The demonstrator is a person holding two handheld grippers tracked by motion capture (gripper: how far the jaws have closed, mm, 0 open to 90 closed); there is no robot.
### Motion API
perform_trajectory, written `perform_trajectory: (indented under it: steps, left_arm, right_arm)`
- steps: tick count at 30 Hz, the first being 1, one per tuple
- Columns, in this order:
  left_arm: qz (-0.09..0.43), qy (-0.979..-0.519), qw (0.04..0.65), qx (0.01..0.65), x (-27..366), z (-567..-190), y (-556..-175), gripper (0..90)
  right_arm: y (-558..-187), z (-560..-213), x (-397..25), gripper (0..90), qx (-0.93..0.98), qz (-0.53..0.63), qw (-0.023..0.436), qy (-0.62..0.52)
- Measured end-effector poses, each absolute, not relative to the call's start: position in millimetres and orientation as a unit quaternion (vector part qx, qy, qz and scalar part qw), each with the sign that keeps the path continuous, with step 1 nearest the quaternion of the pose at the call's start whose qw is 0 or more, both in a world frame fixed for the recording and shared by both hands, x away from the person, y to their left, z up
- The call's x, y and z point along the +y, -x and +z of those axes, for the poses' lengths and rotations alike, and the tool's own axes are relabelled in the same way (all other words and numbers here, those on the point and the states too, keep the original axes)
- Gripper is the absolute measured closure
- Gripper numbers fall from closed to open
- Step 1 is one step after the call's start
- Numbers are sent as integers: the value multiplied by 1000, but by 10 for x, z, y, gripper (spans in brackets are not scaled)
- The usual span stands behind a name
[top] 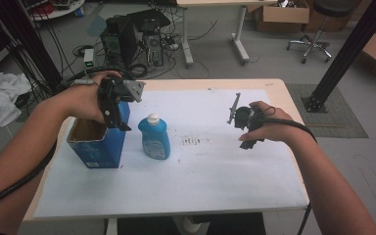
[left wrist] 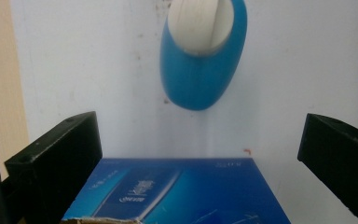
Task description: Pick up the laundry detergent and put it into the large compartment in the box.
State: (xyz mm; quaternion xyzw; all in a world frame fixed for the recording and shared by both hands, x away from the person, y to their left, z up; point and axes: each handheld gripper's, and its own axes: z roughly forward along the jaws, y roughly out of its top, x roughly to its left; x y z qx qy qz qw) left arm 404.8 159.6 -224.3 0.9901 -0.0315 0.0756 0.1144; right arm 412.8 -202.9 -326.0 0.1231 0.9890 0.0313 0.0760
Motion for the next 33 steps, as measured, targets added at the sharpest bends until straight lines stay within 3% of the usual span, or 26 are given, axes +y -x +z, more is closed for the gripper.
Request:
perform_trajectory:
  steps: [33]
  left_arm:
    - [52,-979,108,-164,1138,-2359,-4141,1]
  right_arm:
    - [-3994,-3201,-2106,162,985,40,100,-134]
